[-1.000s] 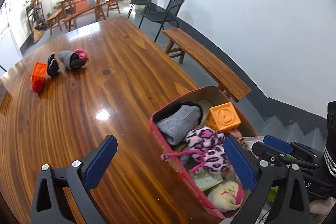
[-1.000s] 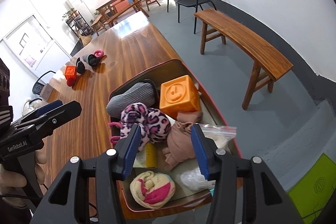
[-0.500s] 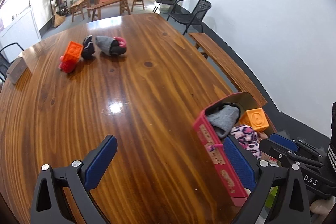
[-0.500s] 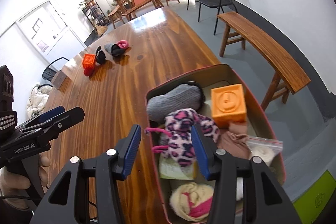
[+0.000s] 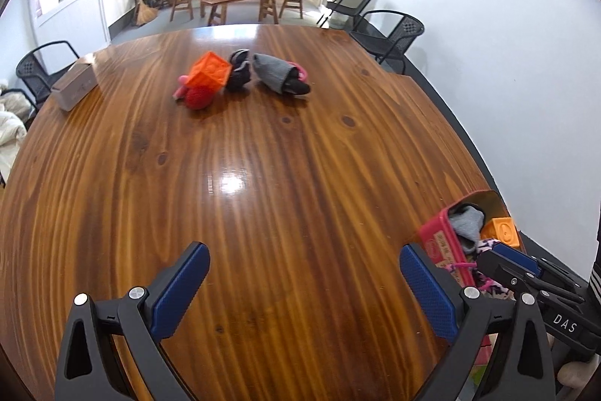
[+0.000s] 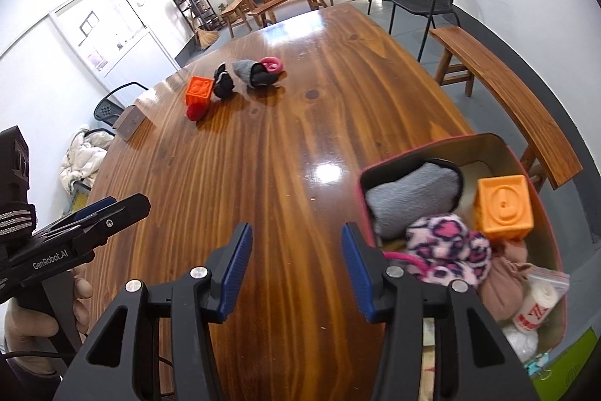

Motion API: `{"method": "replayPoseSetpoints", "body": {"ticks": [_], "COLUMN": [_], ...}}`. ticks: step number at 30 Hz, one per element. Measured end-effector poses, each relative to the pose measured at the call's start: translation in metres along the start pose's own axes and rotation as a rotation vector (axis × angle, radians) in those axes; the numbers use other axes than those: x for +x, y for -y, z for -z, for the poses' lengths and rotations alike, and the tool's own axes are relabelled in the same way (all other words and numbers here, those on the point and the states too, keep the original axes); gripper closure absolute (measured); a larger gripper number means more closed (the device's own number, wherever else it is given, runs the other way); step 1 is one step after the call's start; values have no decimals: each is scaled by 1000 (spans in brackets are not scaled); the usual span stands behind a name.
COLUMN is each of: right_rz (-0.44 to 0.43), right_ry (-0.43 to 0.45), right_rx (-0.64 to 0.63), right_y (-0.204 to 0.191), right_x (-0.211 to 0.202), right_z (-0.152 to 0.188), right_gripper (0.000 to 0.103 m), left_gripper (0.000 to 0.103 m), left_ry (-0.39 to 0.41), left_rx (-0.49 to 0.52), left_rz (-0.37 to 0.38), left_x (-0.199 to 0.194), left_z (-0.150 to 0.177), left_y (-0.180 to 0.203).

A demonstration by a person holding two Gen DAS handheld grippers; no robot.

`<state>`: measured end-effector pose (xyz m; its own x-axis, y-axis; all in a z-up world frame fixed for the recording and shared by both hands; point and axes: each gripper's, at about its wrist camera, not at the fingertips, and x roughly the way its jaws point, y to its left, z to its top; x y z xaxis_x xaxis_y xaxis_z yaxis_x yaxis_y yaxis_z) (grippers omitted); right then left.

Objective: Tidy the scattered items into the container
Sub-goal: 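Move both open grippers back over the table toward the last items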

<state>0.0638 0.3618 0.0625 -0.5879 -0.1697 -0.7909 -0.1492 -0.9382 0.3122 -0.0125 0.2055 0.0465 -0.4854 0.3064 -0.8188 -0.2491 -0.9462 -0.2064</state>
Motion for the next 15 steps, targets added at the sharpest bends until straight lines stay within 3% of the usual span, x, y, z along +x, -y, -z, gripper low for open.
{"method": "replayPoseSetpoints", "body": {"ticks": [15], "right_rz": [-18], "right_ry": [-40], "right_rx": [-31], "right_y": [-70], "right_x": [39], "right_z": [-16], "right_gripper": [49], "left_gripper": [0], "left_ry": [-19], "left_rx": [-115], "left_rz": [-24], "left_x": [1], "left_z": [-2], "left_y": [-92]}}
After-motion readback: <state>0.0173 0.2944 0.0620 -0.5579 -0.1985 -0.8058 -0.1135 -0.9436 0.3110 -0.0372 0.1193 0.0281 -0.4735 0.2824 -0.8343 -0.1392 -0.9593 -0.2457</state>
